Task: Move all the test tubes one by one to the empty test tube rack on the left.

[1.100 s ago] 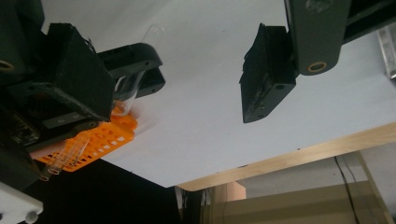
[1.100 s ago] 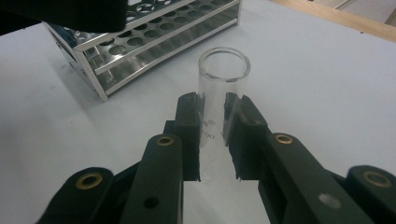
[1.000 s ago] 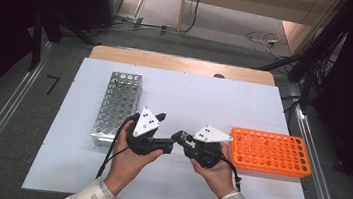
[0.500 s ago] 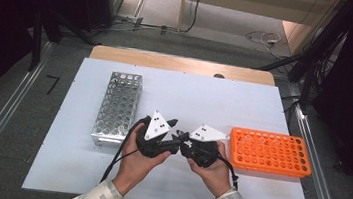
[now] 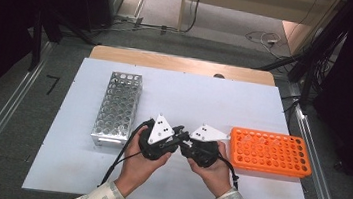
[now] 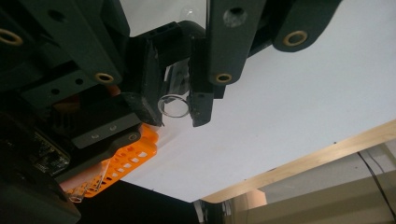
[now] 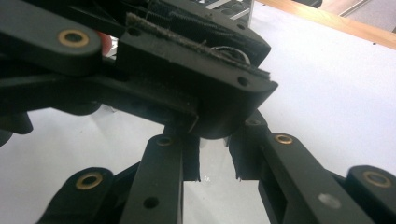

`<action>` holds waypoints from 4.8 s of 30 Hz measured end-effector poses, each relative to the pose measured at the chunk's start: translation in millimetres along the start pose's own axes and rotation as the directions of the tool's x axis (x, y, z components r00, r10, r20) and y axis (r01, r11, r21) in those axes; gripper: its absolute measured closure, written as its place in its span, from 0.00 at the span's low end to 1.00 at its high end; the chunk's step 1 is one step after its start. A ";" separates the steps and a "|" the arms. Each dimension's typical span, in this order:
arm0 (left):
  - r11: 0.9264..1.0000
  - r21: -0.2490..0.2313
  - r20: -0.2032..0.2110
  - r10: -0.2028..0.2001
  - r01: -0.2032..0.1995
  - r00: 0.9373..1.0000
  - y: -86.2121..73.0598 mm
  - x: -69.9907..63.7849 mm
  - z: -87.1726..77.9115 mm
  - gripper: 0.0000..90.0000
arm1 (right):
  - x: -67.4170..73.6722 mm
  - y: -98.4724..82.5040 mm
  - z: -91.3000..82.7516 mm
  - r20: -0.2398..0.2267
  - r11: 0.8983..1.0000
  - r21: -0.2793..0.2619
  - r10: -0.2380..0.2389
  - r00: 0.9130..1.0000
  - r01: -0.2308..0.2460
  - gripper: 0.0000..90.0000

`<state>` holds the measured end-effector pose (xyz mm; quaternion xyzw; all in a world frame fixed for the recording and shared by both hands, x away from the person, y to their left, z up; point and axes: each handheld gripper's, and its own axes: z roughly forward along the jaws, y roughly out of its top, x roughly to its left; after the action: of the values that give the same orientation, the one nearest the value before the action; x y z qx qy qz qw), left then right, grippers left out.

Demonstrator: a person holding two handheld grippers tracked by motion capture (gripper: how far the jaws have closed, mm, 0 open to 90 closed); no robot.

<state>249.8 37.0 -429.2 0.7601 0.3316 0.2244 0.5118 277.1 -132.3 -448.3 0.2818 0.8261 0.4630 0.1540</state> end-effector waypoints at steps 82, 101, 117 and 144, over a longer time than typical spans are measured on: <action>0.980 -0.079 -0.247 -0.194 0.180 0.949 -9.7 98.7 -101.8 0.85 | -10.2 -8.4 -11.3 0.021 0.994 -0.020 0.105 0.994 -0.105 0.22; 0.989 0.004 -0.290 -0.143 0.150 0.946 -28.2 88.9 -91.2 0.85 | -9.4 -9.0 -11.9 0.023 0.995 -0.018 0.097 0.995 -0.096 0.22; 0.985 0.057 -0.298 -0.137 0.160 0.945 -33.3 86.7 -88.9 0.84 | -8.6 -9.2 -11.3 0.023 0.995 -0.013 0.097 0.995 -0.097 0.22; 0.974 -0.041 -0.257 -0.224 0.221 0.940 -30.3 84.1 -90.3 0.36 | -8.7 -9.4 -17.2 0.041 0.995 -0.019 0.100 0.994 -0.099 0.22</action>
<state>237.1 163.4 -423.2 0.6788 0.4782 0.2649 0.4904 272.1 -153.2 -447.3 0.3310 0.8038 0.4710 0.1502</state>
